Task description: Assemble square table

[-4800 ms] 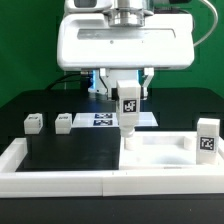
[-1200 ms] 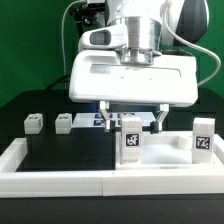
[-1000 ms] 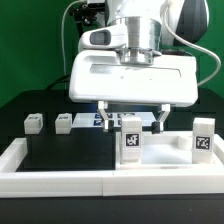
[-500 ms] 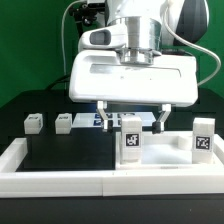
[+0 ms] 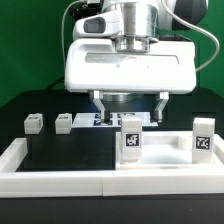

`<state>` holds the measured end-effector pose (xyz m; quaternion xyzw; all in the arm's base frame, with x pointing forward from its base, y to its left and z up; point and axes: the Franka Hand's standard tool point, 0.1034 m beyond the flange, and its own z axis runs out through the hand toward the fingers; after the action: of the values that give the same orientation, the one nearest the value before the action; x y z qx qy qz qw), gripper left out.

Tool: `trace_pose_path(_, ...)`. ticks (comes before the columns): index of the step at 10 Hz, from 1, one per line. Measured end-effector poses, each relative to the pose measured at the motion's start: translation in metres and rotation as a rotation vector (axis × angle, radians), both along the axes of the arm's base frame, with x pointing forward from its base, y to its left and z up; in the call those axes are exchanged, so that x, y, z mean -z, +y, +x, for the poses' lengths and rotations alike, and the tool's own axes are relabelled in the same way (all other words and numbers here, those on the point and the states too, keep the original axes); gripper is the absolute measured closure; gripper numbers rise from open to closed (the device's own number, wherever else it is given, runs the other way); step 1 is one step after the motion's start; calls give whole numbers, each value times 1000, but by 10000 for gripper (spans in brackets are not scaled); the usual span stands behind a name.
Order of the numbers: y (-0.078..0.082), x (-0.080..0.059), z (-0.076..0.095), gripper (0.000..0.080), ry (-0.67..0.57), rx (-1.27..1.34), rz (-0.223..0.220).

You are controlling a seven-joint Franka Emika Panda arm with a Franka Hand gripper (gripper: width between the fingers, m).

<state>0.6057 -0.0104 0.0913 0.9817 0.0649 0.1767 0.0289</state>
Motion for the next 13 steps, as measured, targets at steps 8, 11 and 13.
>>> trace_pose_path(8,13,10,-4,150,391,-2,72)
trace_pose_path(11,13,9,-4,150,390,0,72)
trace_pose_path(13,5,9,-1,150,377,-7,65)
